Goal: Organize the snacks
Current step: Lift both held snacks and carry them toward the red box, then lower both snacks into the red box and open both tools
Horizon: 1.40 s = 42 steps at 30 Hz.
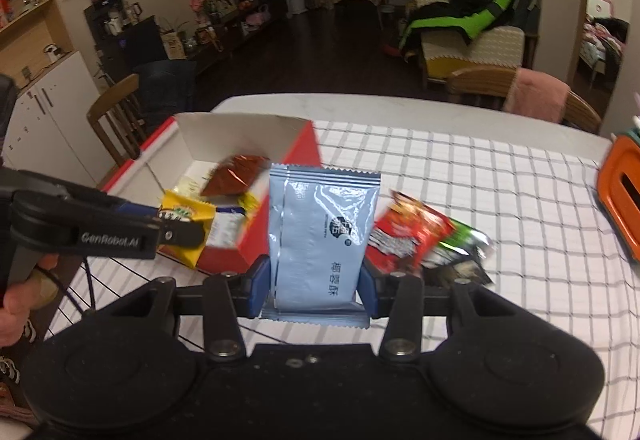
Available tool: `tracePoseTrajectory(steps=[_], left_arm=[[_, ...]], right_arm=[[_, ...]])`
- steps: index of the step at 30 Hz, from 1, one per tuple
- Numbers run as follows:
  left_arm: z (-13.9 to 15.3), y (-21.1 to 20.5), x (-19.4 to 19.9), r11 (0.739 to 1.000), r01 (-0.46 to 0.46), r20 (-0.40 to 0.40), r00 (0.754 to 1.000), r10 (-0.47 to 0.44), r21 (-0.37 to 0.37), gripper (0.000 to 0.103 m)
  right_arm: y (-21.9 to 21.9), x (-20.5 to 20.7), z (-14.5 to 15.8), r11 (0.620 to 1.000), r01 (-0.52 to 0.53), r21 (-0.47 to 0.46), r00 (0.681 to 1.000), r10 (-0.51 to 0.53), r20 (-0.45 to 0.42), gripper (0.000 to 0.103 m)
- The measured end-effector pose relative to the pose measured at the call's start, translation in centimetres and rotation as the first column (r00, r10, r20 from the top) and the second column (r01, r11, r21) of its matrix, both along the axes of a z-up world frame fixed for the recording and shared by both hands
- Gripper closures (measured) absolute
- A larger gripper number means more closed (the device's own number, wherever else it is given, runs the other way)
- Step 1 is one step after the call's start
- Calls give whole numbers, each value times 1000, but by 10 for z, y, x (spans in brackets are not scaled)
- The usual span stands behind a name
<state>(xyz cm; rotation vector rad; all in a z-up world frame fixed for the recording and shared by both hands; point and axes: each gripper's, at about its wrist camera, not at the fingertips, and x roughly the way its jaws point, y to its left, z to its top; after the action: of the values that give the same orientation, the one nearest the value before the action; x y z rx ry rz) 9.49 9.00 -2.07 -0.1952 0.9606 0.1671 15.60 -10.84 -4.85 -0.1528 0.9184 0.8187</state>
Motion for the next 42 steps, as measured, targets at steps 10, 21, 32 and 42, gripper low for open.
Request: tracePoseTrajectory(steps=[10,21,32,42], left_arm=[[-3,76,8,996,-63,-21,998,64,62,70],[-39,138,27,987,-44,-105,993,60,153,70],[-74,144,38,978,49,-187,982,-11,201,70],[-96,143,36,976,75,-236,971,-26,204,69]], right_arm=[[83,5,-8,998,-68,-10,997,67,-32,59],[174,11,-44,983,-146,-114,989,143,-35,59],[219,16,-93,959,-162,-233,985,145,-92,60],[225,13,-105,955,-159,-251,984,133,-116,59]])
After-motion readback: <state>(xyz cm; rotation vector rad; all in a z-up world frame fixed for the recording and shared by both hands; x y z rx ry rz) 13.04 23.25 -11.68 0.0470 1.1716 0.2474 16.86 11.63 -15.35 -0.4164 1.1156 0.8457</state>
